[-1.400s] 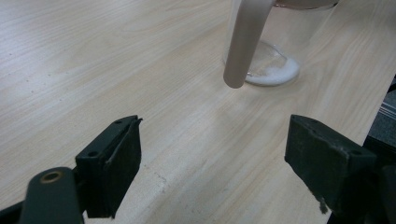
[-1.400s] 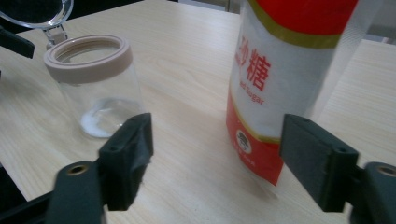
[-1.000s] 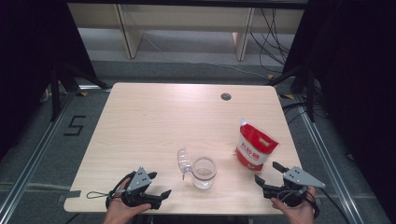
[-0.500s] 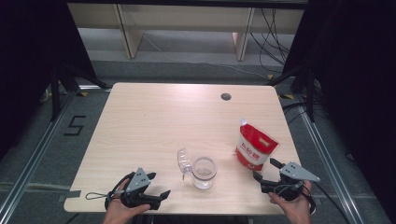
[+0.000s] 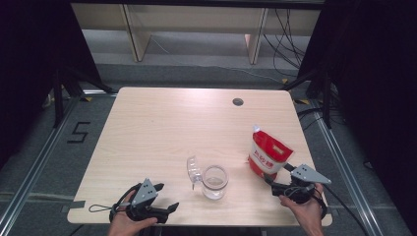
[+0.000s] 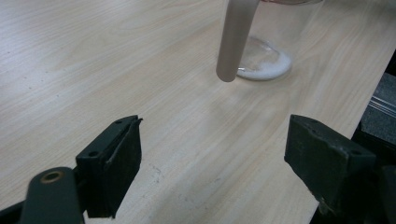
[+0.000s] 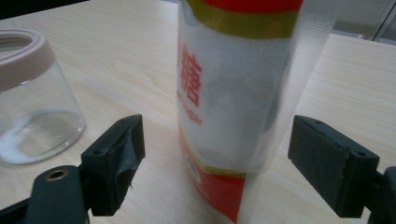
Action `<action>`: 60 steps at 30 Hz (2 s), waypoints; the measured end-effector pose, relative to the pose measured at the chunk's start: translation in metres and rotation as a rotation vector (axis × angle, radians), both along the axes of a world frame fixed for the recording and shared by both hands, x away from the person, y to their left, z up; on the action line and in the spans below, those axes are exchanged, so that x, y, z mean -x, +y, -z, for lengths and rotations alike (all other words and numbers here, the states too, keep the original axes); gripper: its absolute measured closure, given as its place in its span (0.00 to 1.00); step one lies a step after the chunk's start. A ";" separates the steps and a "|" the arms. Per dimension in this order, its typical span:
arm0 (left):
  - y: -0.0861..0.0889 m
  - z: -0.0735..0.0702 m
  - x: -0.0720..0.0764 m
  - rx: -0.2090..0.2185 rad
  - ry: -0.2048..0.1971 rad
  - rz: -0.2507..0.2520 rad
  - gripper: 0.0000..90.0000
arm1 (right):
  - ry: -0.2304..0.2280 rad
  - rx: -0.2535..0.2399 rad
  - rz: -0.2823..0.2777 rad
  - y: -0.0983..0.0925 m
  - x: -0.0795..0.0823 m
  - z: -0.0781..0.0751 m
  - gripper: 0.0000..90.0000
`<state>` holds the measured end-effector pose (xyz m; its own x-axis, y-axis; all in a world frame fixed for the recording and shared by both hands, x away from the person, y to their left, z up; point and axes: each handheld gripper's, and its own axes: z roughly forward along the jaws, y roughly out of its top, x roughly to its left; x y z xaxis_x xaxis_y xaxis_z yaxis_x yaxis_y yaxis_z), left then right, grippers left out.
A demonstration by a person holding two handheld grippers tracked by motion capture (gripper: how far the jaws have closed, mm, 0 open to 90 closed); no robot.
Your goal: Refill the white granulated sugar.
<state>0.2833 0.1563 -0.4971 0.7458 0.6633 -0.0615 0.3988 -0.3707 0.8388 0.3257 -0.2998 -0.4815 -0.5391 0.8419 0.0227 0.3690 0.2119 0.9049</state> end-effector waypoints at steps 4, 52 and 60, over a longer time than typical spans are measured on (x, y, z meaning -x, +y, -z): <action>-0.002 0.002 0.001 0.001 0.008 0.002 0.20 | -0.002 0.006 0.010 0.000 -0.005 0.002 0.22; -0.006 0.004 0.001 -0.040 0.012 0.034 0.20 | -0.104 -0.026 -0.011 0.010 -0.035 0.018 0.27; -0.006 0.003 0.000 -0.049 -0.002 0.046 0.20 | -0.121 -0.036 -0.020 0.011 -0.038 0.021 0.29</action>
